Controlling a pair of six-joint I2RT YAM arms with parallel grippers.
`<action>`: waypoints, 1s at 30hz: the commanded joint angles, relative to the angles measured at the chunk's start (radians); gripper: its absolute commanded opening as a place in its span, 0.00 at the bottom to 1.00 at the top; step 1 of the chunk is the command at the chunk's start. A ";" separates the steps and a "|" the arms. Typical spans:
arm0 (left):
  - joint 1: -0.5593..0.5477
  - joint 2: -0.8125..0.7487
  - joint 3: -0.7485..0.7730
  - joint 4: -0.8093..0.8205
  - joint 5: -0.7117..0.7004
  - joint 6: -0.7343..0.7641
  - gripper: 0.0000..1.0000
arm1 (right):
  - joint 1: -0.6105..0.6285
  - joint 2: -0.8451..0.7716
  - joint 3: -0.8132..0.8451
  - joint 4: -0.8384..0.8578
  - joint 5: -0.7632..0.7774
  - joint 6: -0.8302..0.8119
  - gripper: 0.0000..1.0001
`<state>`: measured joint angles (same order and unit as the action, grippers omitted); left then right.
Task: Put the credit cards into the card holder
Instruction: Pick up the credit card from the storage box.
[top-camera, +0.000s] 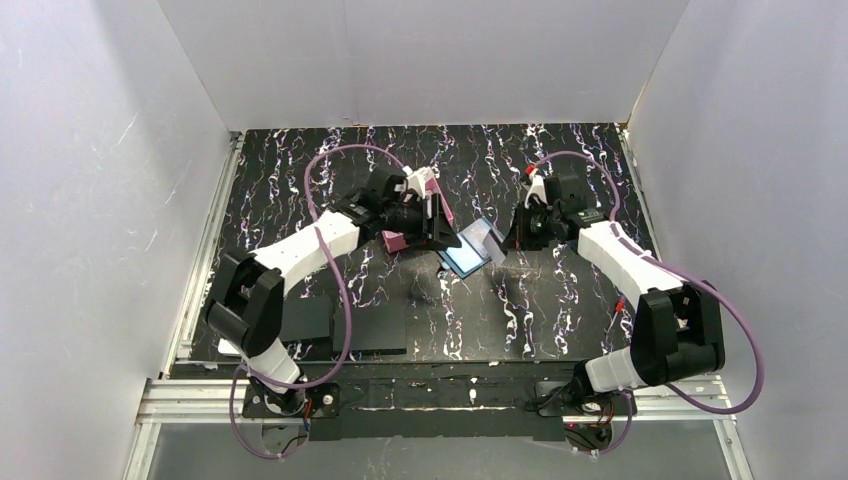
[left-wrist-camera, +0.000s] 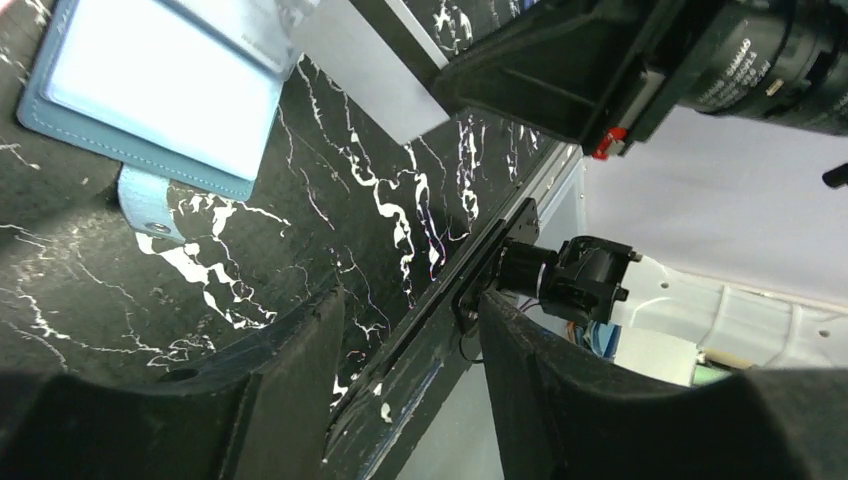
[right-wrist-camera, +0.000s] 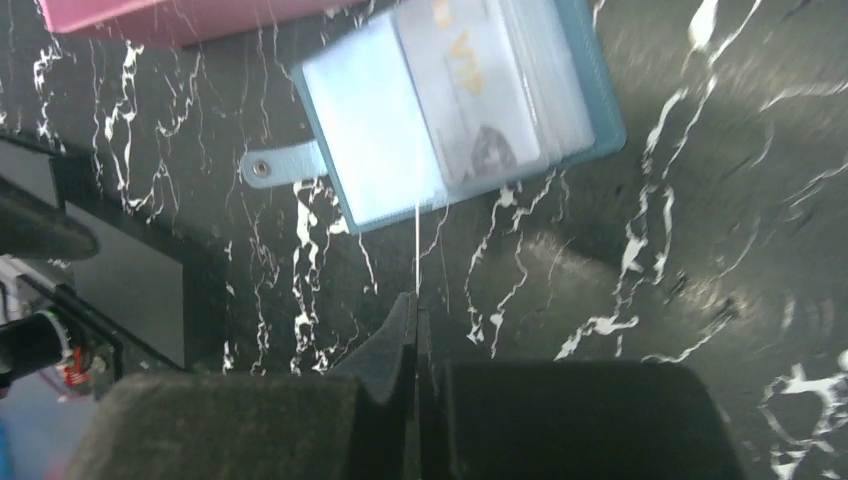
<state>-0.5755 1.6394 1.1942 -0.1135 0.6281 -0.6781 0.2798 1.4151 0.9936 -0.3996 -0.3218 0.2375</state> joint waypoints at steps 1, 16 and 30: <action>0.000 0.040 -0.017 0.108 -0.010 -0.125 0.53 | -0.074 -0.052 -0.101 0.095 -0.178 0.102 0.01; -0.003 0.011 -0.267 0.716 -0.030 -0.697 0.59 | -0.231 -0.128 -0.563 1.286 -0.607 1.056 0.01; -0.073 0.084 -0.238 0.969 -0.075 -0.784 0.37 | -0.227 -0.140 -0.585 1.465 -0.576 1.230 0.01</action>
<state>-0.6262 1.7058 0.9184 0.7338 0.5629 -1.4296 0.0509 1.2903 0.4183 0.9543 -0.8925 1.4197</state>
